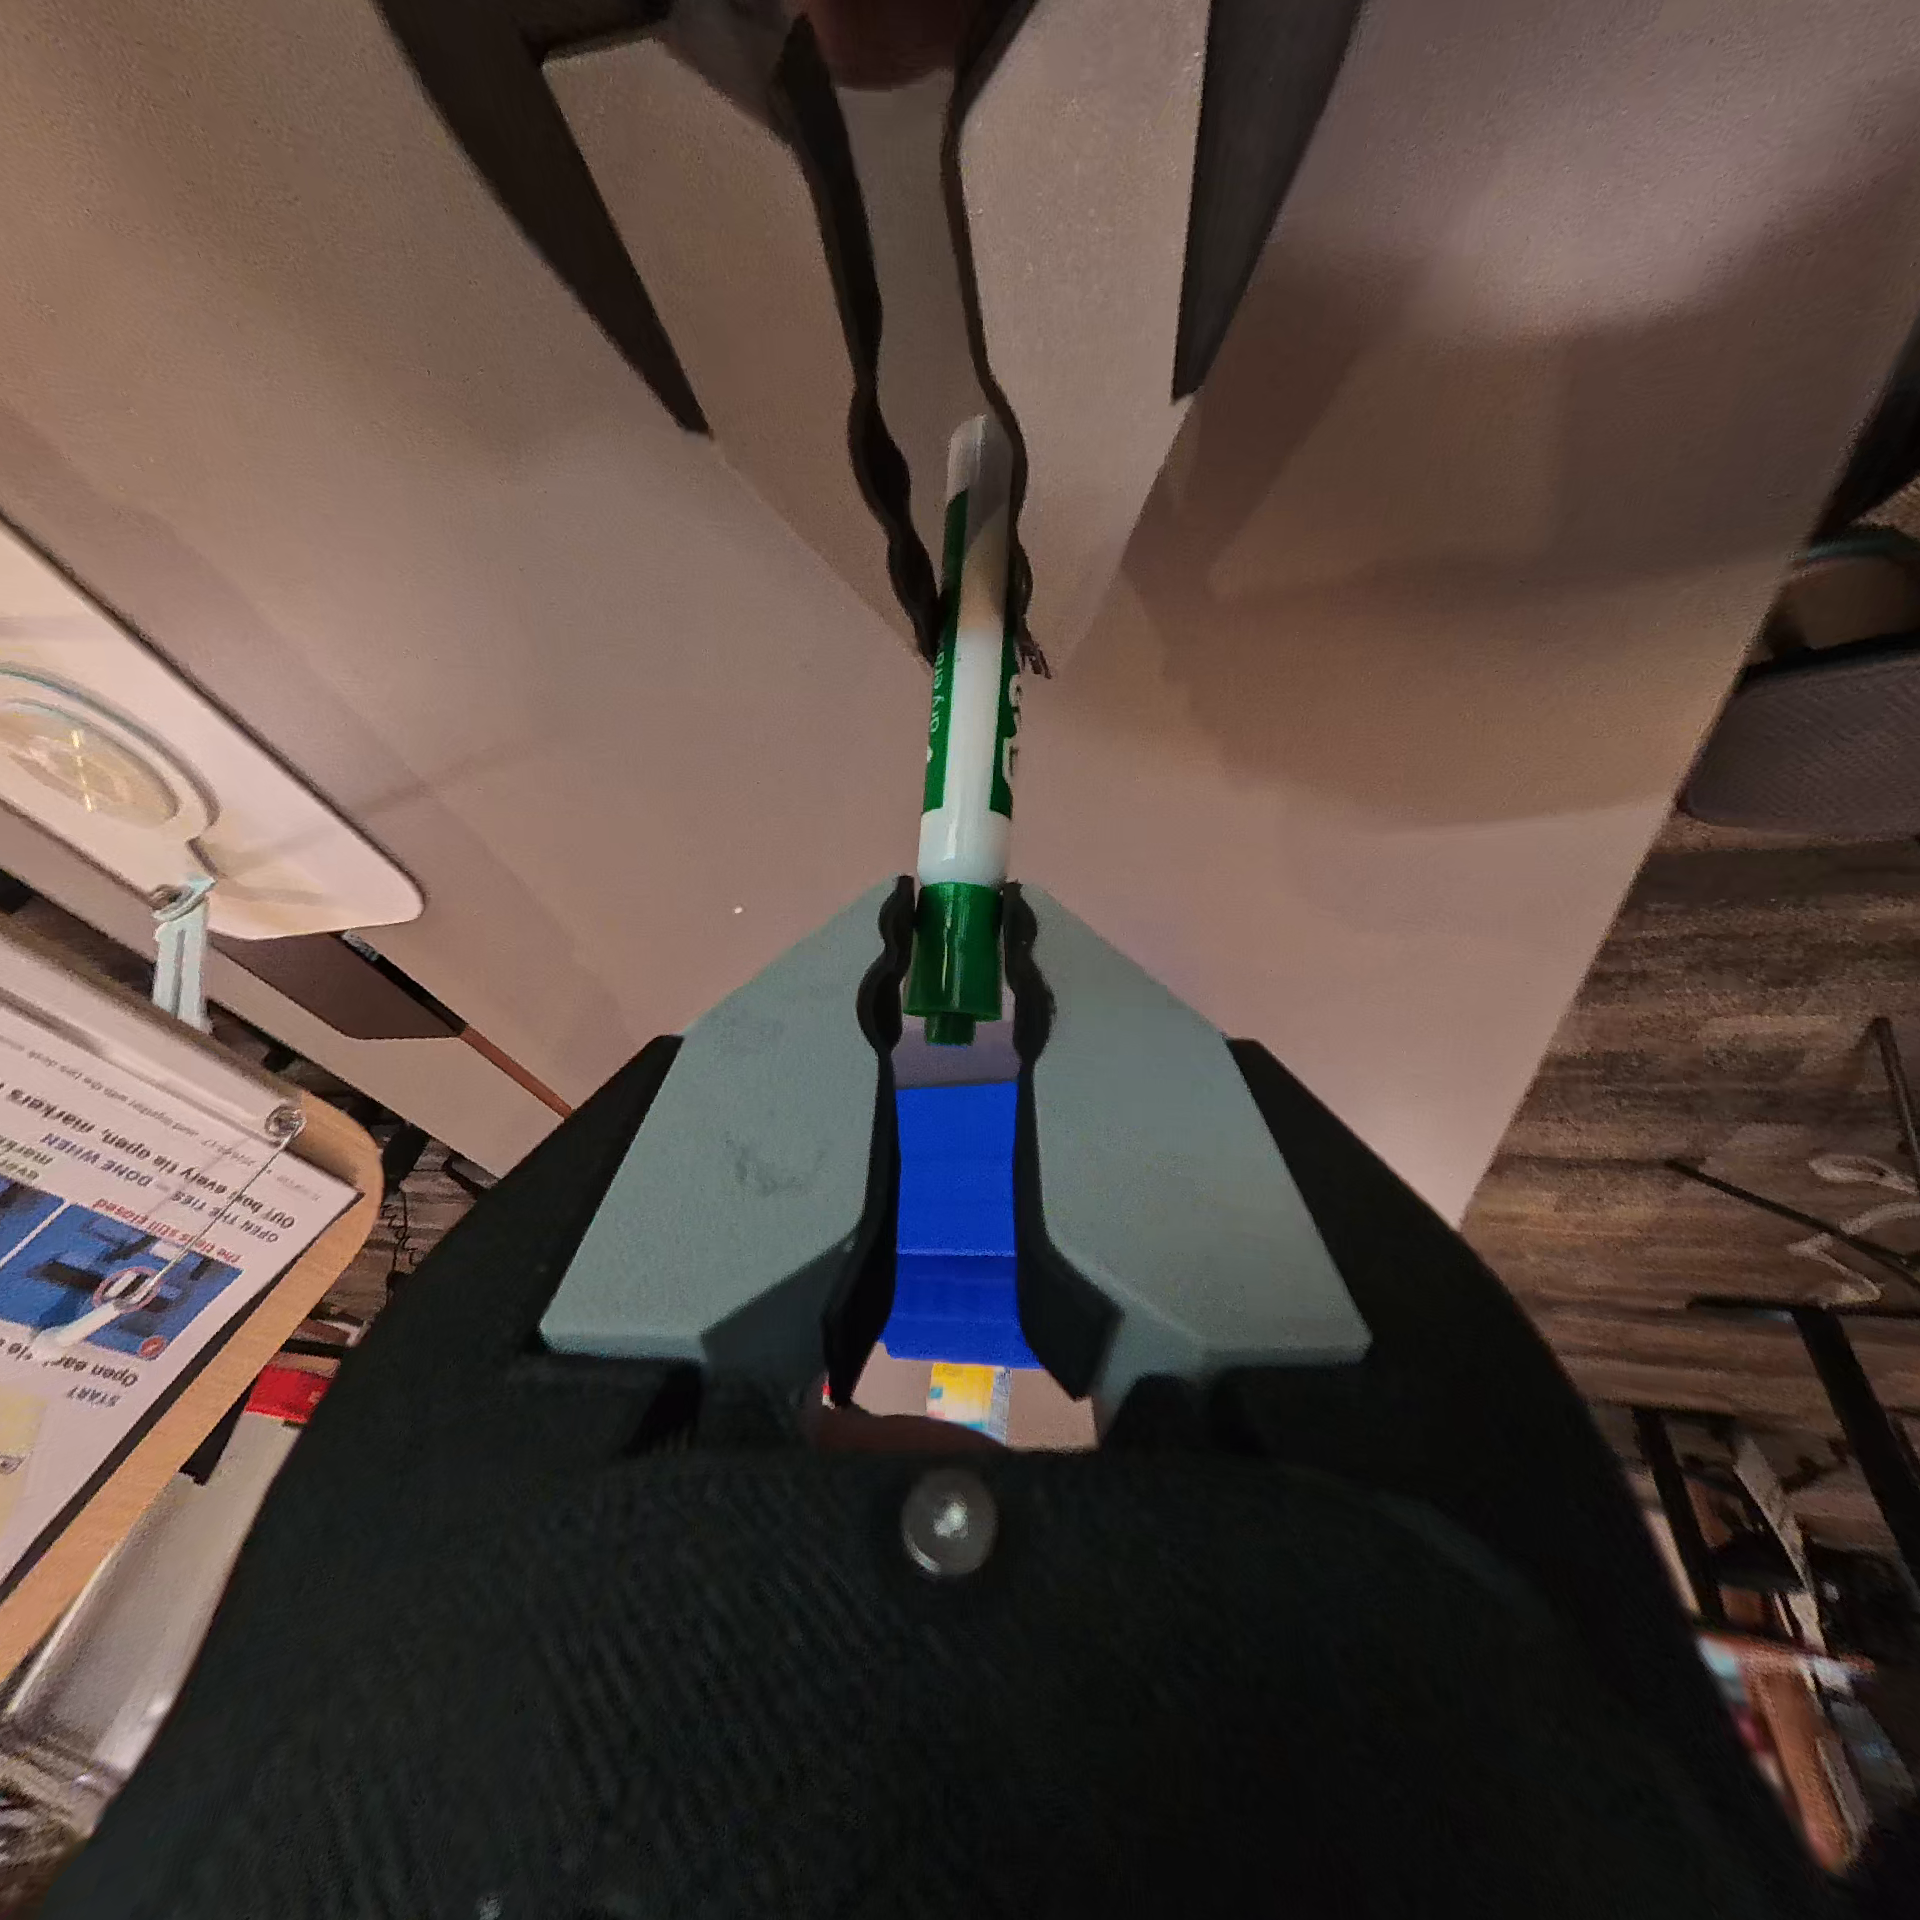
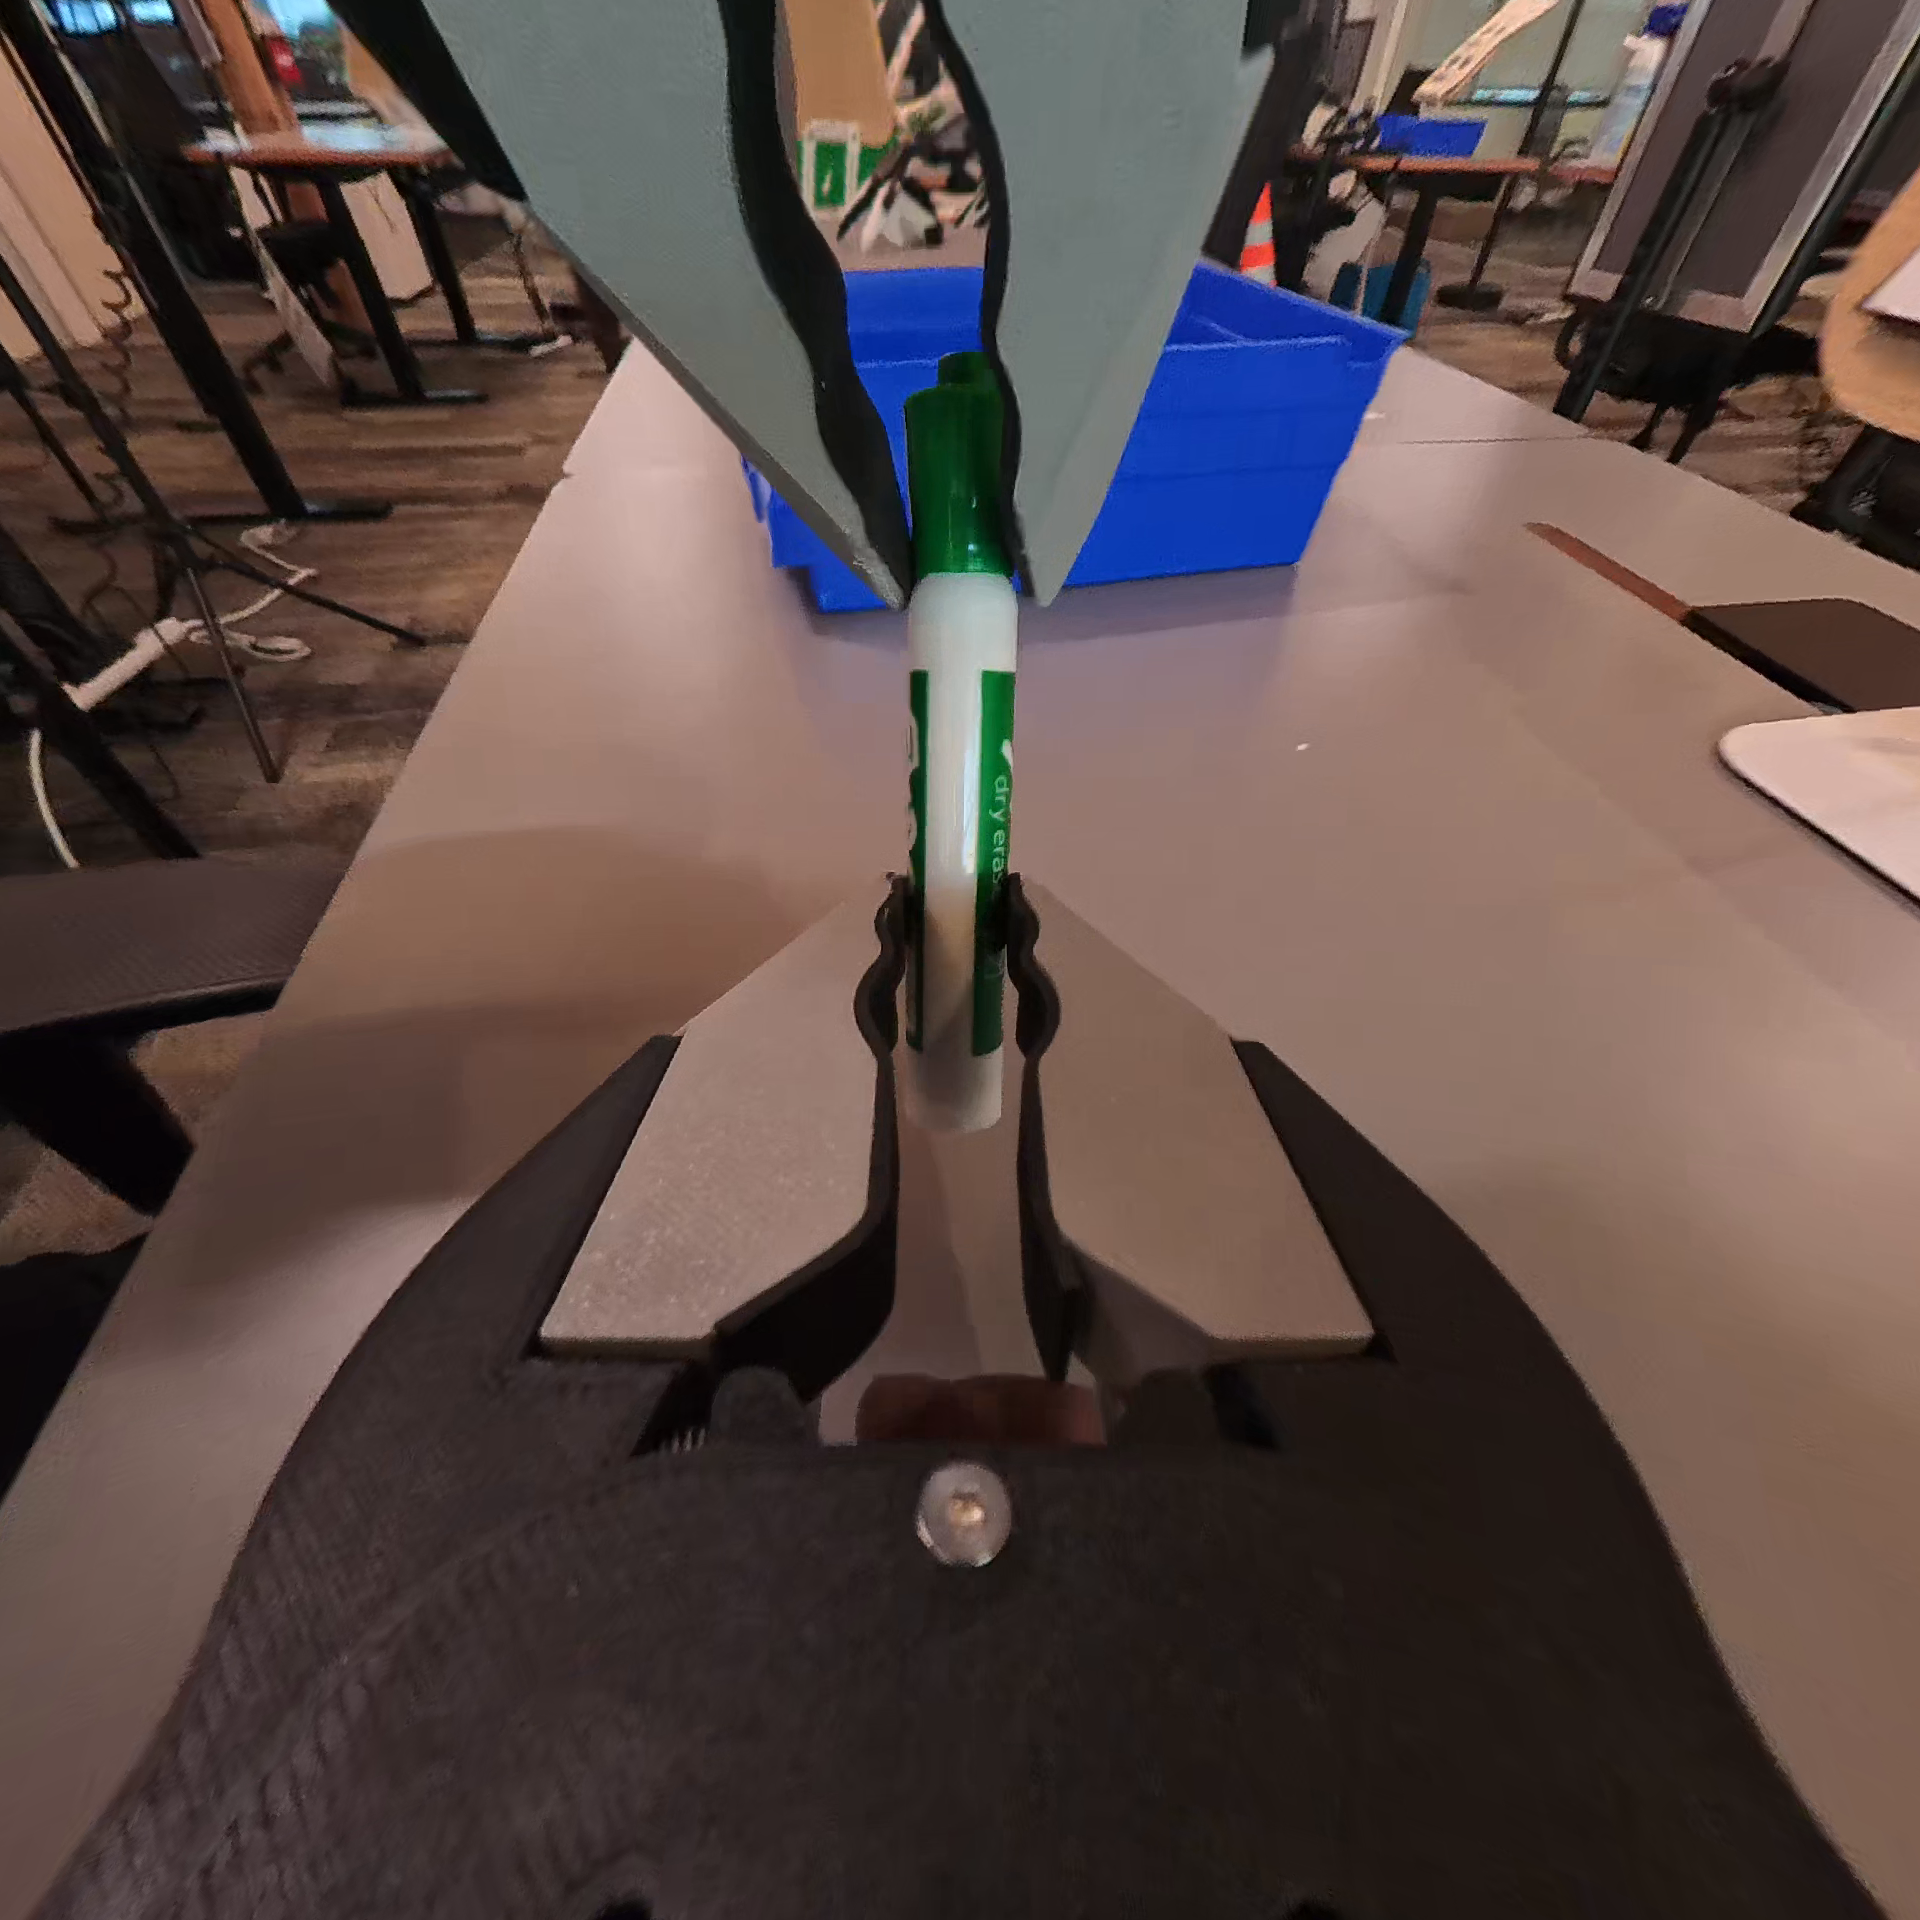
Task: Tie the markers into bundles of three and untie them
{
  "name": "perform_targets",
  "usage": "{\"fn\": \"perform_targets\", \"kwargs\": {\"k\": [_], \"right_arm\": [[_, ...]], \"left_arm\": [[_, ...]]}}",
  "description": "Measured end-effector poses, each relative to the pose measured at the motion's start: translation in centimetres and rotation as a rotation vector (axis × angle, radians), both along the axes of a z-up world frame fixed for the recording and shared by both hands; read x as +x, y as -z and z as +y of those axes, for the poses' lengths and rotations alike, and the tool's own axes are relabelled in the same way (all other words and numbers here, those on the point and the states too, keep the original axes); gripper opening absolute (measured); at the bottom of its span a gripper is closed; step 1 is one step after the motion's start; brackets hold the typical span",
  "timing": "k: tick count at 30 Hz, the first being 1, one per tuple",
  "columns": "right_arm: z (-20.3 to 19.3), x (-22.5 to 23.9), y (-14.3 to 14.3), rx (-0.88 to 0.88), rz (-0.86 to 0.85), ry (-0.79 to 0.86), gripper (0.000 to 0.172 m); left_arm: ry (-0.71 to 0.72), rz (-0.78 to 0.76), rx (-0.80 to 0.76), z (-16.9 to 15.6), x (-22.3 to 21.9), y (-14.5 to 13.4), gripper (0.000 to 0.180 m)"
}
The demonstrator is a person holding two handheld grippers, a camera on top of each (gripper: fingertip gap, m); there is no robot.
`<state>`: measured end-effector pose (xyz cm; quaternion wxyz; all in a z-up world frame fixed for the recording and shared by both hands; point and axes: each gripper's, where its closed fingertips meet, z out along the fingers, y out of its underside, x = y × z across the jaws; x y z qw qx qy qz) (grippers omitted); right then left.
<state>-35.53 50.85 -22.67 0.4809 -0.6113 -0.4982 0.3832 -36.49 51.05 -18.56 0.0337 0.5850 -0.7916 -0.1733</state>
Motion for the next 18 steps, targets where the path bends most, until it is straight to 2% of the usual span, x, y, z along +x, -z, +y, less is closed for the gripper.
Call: {"fn": "perform_targets", "kwargs": {"k": [3, 5, 8, 11, 14, 16, 18], "right_arm": [[0.6, 0.6, -0.7, -0.03, 0.056, 0.016, 0.015], [0.9, 1.1, -1.5, -0.028, 0.117, 0.019, 0.014], [1.2, 1.6, -2.3, -0.014, 0.159, 0.037, 0.015], [1.2, 1.7, -3.3, 0.007, 0.218, 0.026, 0.015], [1.3, 1.4, -2.9, -0.01, 0.211, 0.024, 0.015], [1.2, 1.3, -2.6, -0.016, 0.203, 0.016, 0.015], [1.2, 1.3, -2.7, -0.01, 0.212, 0.014, 0.015]], "left_arm": [[-0.049, -0.156, 0.055, 1.1, 0.7, -0.6, 0.018], [-0.096, -0.355, 0.083, 1.8, 1.2, -1.7, 0.024], [-0.22, -0.715, 0.095, 2.6, 1.2, -3.4, 0.047], [-0.334, -1.051, 0.031, 2.5, 1.0, -3.6, 0.043], [-0.36, -1.317, -0.064, 1.6, 2.0, -3.2, 0.041], [-0.373, -1.437, -0.16, 0.9, 2.8, -3.1, 0.038], [-0.383, -1.491, -0.215, 0.8, 3.5, -2.8, 0.031]]}}
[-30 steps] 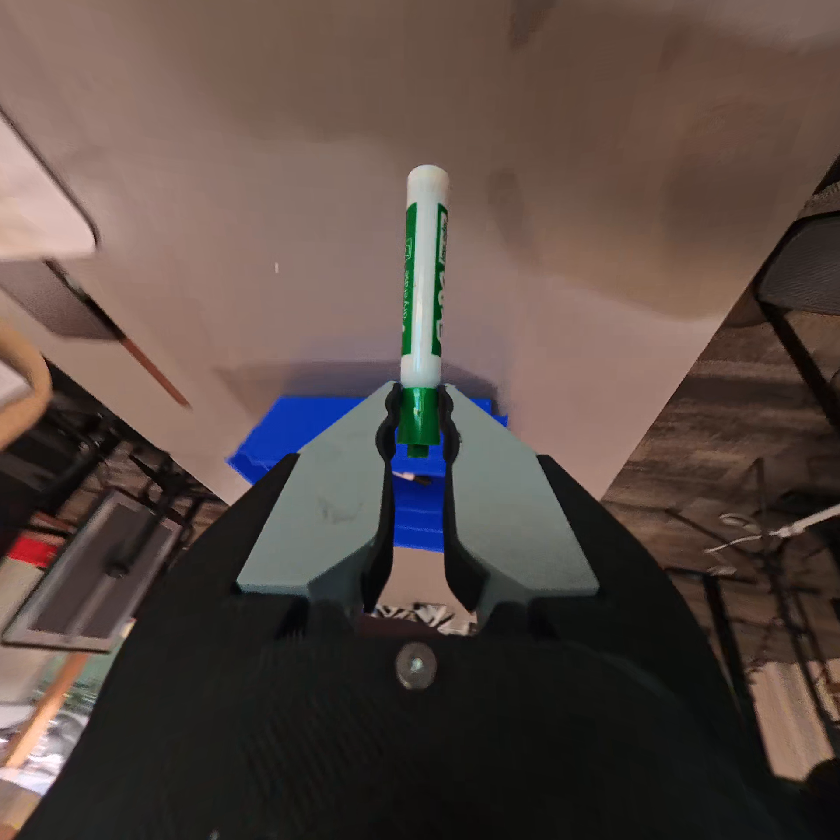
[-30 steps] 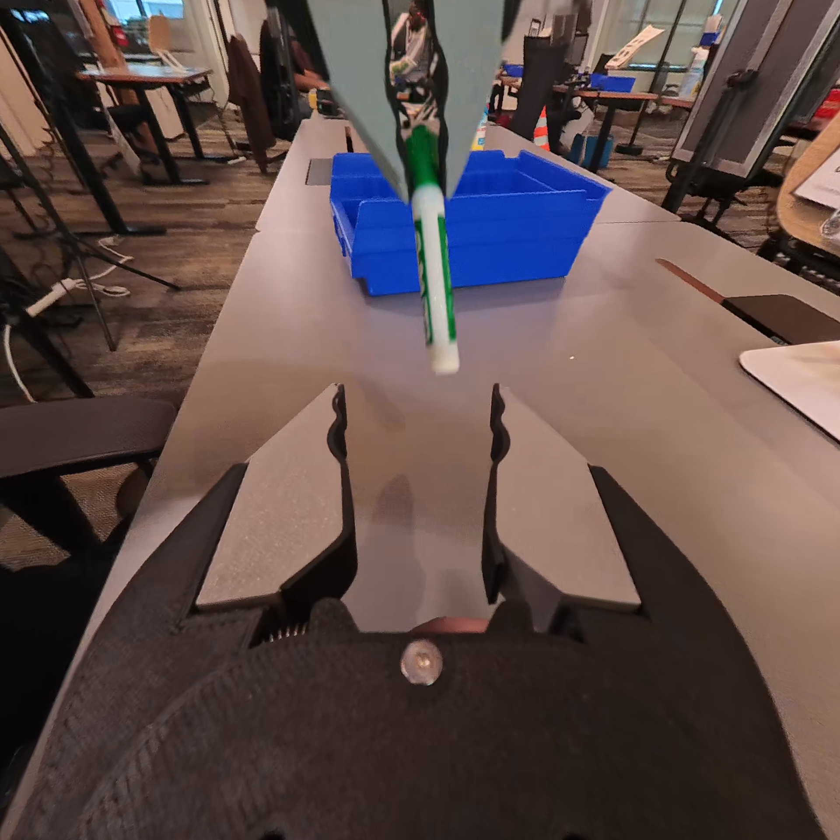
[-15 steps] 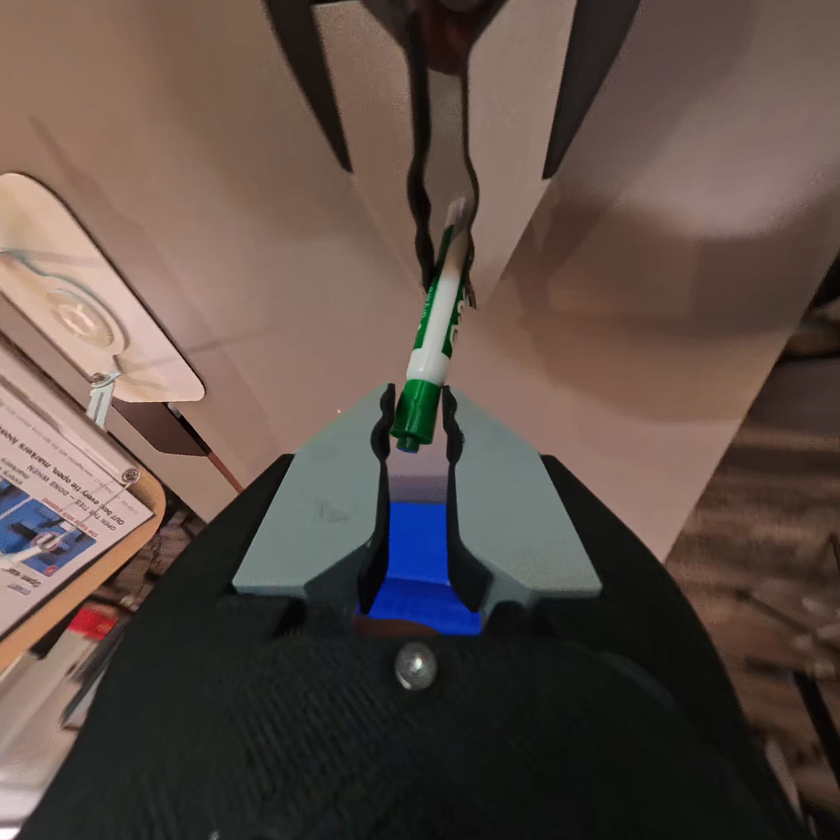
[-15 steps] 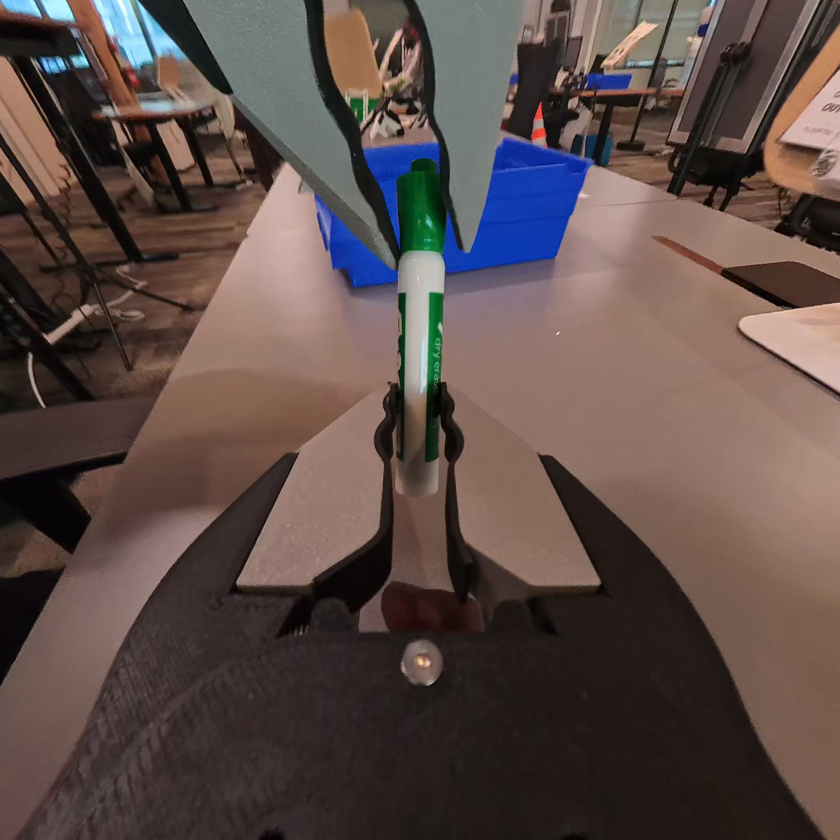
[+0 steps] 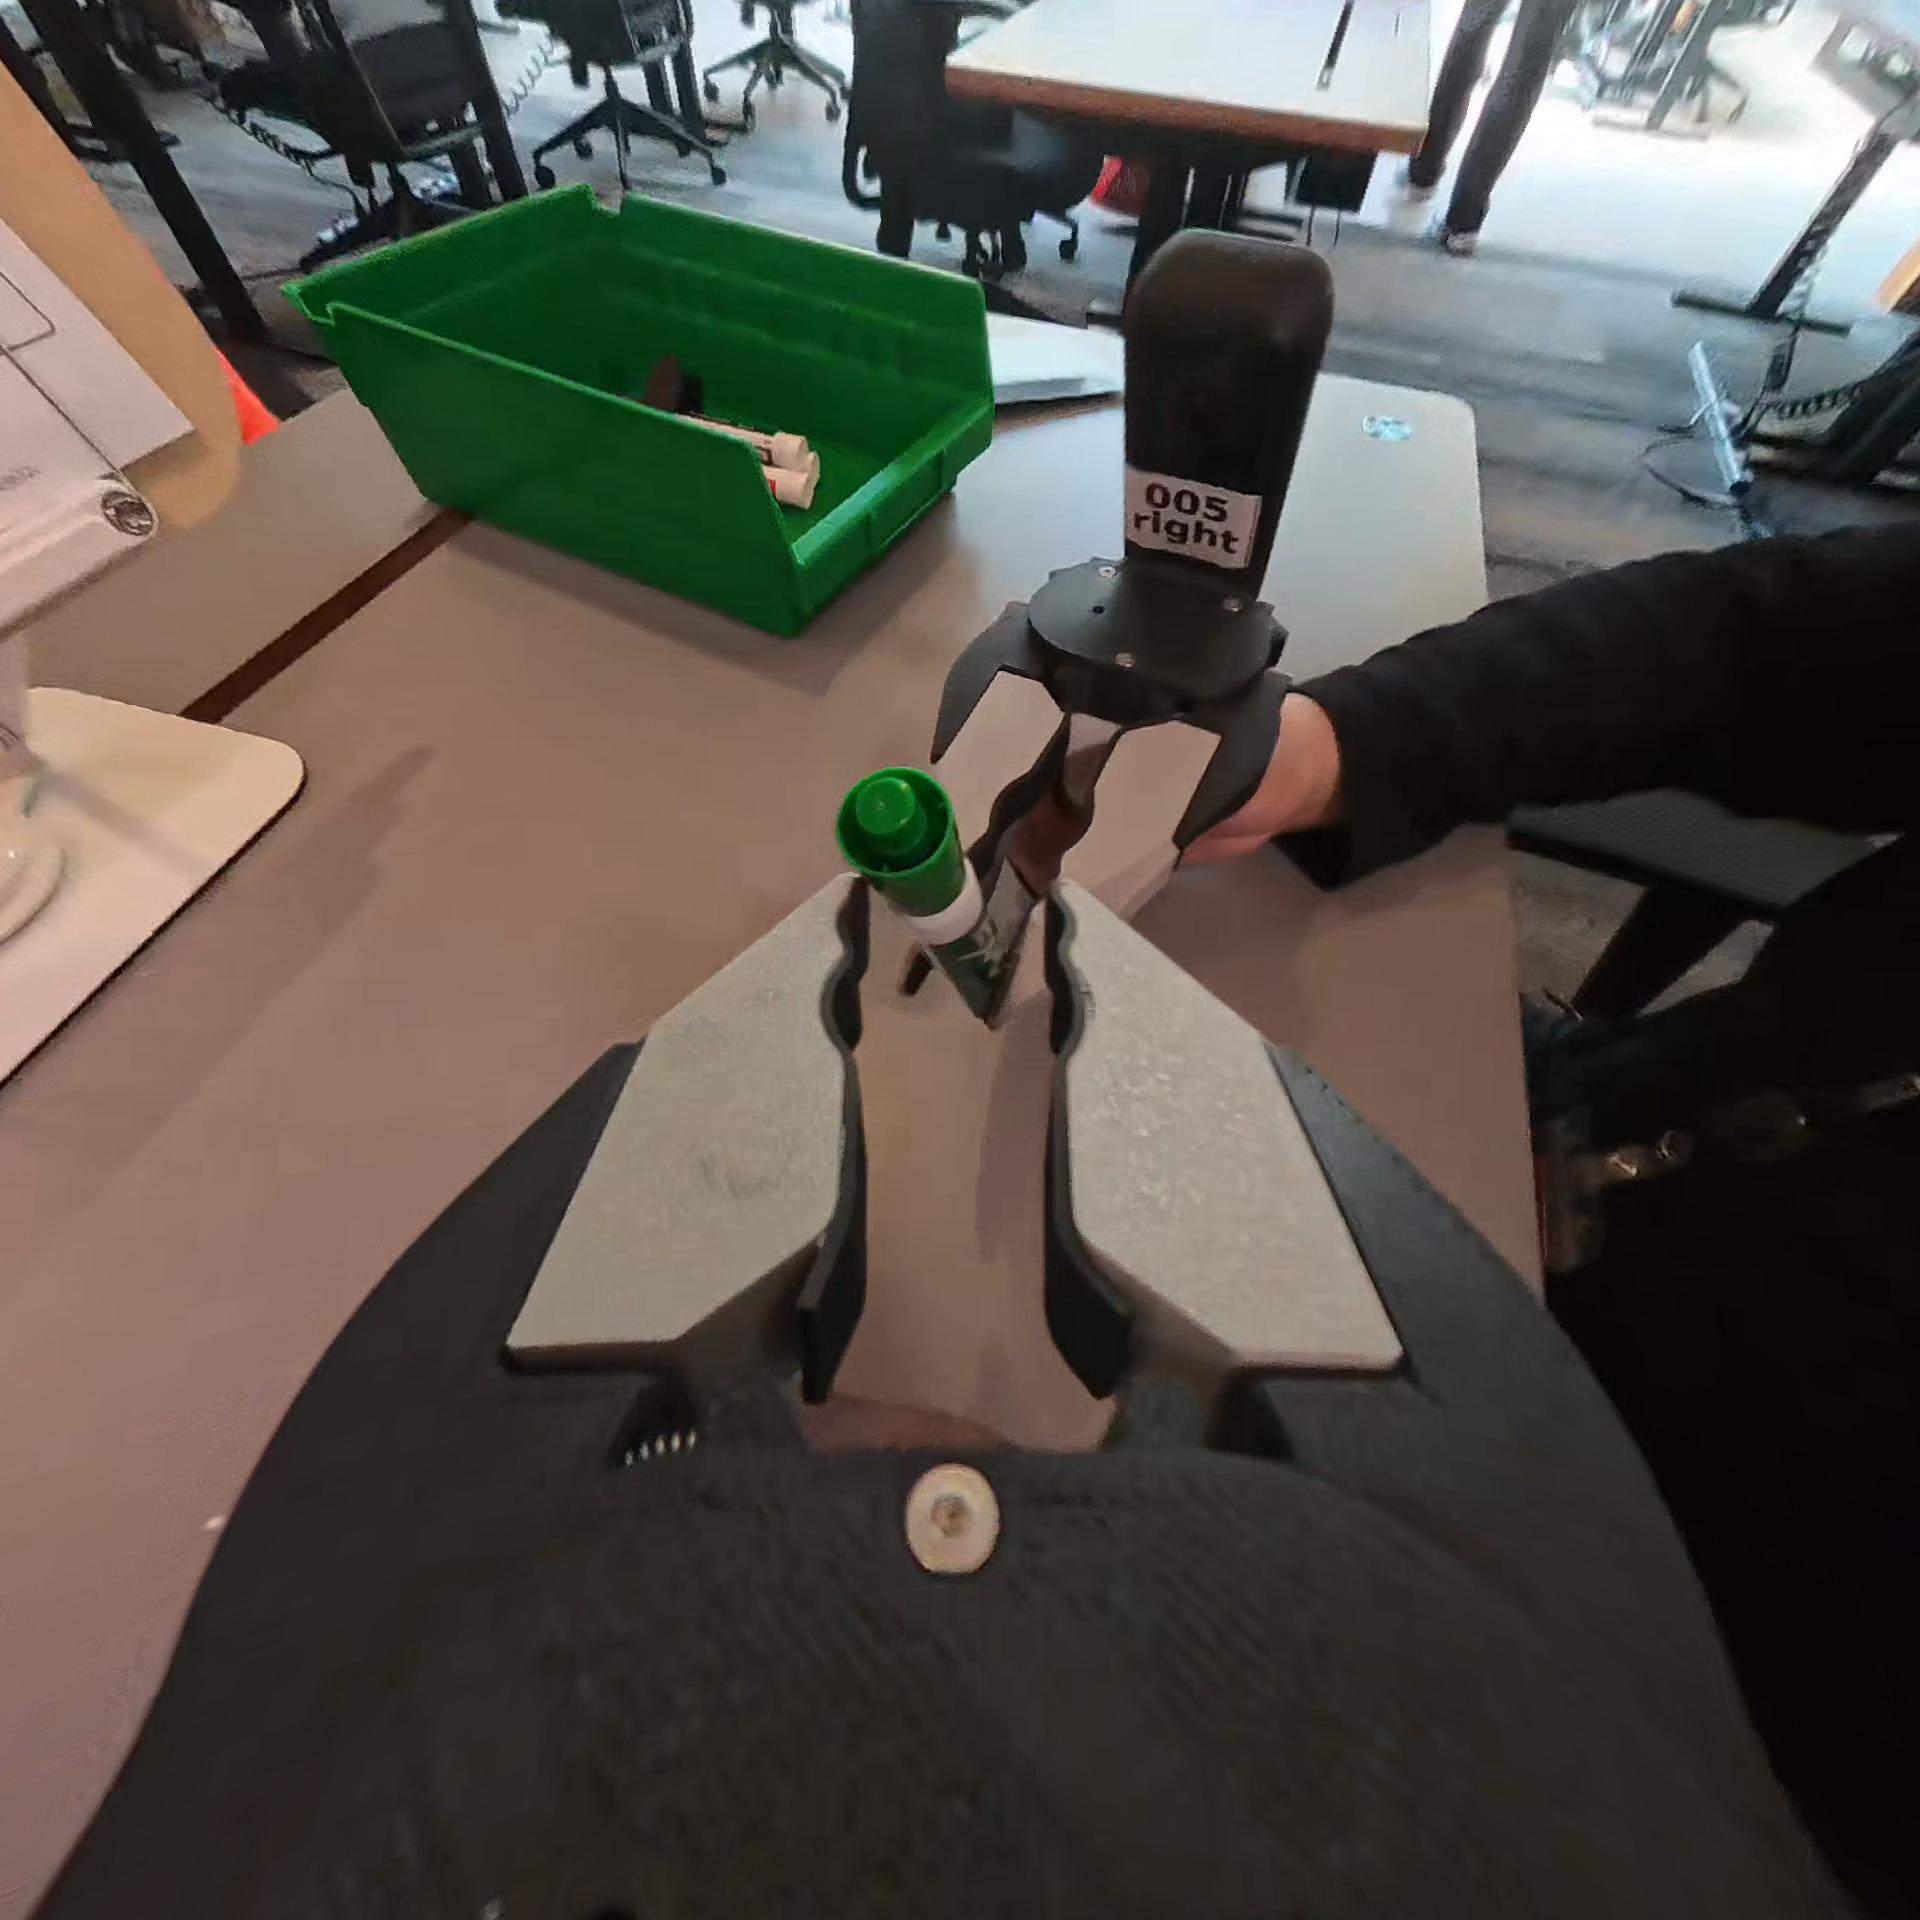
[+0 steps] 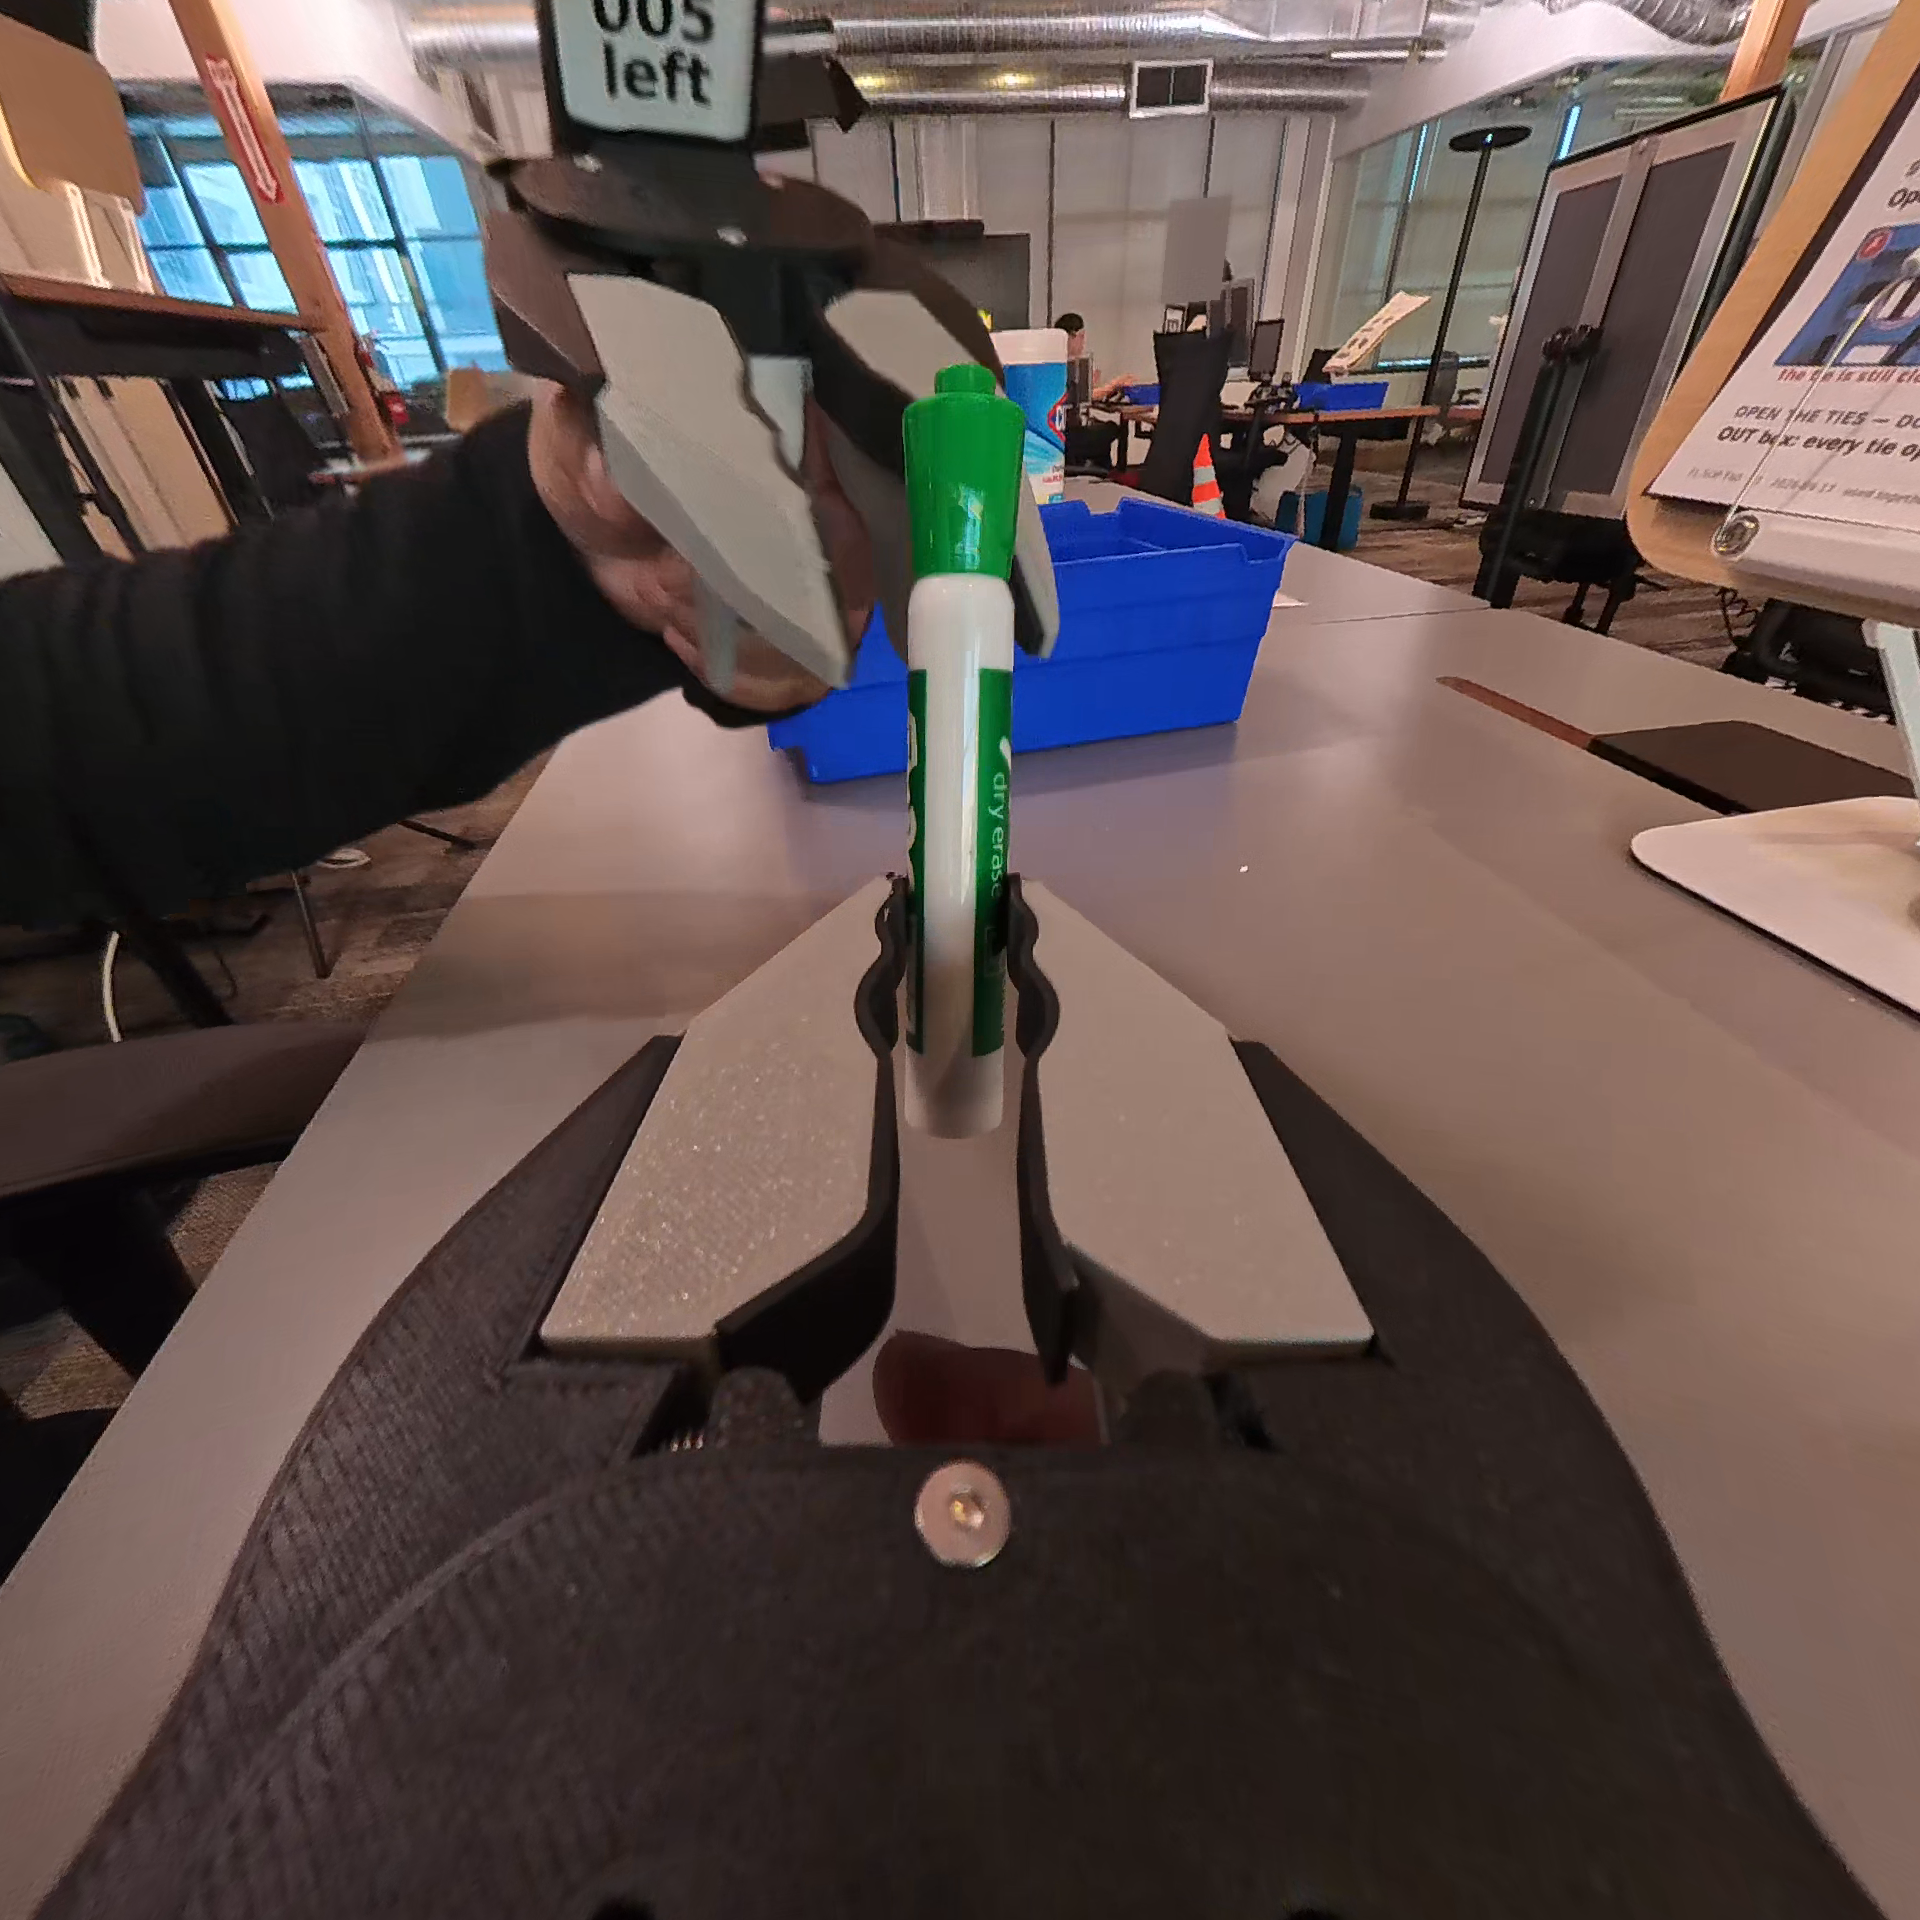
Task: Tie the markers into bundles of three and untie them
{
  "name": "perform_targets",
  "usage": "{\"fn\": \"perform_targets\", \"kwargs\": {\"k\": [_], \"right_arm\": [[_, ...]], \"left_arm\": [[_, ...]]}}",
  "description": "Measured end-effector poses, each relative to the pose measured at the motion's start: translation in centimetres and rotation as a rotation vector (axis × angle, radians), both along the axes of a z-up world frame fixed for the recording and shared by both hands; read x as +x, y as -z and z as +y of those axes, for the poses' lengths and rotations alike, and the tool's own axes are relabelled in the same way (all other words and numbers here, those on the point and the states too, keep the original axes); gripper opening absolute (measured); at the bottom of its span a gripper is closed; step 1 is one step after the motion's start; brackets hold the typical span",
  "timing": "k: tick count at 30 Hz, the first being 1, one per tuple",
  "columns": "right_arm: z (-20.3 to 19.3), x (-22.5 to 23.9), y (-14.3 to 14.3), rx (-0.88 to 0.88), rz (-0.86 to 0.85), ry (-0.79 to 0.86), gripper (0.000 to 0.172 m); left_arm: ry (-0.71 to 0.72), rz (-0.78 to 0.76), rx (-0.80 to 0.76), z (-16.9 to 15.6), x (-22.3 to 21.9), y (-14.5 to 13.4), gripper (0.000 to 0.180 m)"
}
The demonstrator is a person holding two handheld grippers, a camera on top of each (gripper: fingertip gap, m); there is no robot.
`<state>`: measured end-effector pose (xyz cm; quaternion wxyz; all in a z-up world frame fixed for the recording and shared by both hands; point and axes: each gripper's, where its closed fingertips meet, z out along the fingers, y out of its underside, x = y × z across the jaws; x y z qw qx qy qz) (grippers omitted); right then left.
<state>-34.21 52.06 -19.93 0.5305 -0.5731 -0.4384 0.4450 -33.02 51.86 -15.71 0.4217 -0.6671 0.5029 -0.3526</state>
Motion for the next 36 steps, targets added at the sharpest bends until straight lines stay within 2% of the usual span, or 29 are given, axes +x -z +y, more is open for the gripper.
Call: {"fn": "perform_targets", "kwargs": {"k": [2, 4, 6, 10, 14, 17, 23, 24, 25, 30, 36], "right_arm": [[0.1, 0.0, 0.2, -0.012, -0.009, -0.003, 0.015], [0.3, 0.2, 0.3, -0.013, -0.023, 0.005, 0.015], [0.9, 0.3, 0.8, -0.02, -0.067, 0.028, 0.015], [2.4, 0.9, 3.3, -0.006, -0.261, 0.09, 0.015], [2.6, 1.1, 5.8, -0.053, -0.399, 0.072, 0.015], [2.7, 1.2, 7.0, -0.056, -0.479, 0.075, 0.023], [3.3, 1.7, 8.7, -0.015, -0.608, 0.12, 0.019], [3.4, 1.8, 9.0, -0.029, -0.624, 0.121, 0.026], [3.4, 1.9, 9.2, -0.043, -0.635, 0.12, 0.032], [3.4, 2.3, 8.3, -0.073, -0.569, 0.103, 0.04], [4.4, 3.2, 7.5, -0.11, -0.506, 0.14, 0.041]], "left_arm": [[-0.006, -0.018, 0.006, 0.5, 0.5, 0.2, 0.018], [0.01, -0.052, -0.009, 0.6, 1.2, -0.1, 0.015], [0.004, -0.046, -0.005, 1.0, 1.8, 0.1, 0.015], [-0.032, 0.036, 0.045, 2.1, 2.4, 2.2, 0.015], [-0.047, 0.067, 0.041, 2.6, 2.5, 4.4, 0.015], [-0.044, 0.064, 0.041, 2.6, 2.9, 4.6, 0.015], [-0.044, 0.096, 0.049, 3.0, 3.0, 5.5, 0.015], [-0.061, 0.115, 0.07, 3.3, 2.9, 5.7, 0.015], [-0.073, 0.14, 0.092, 3.6, 2.8, 5.9, 0.015], [-0.083, 0.185, 0.126, 4.5, 2.9, 6.2, 0.015], [-0.094, 0.153, 0.112, 5.2, 2.8, 6.2, 0.015]]}}
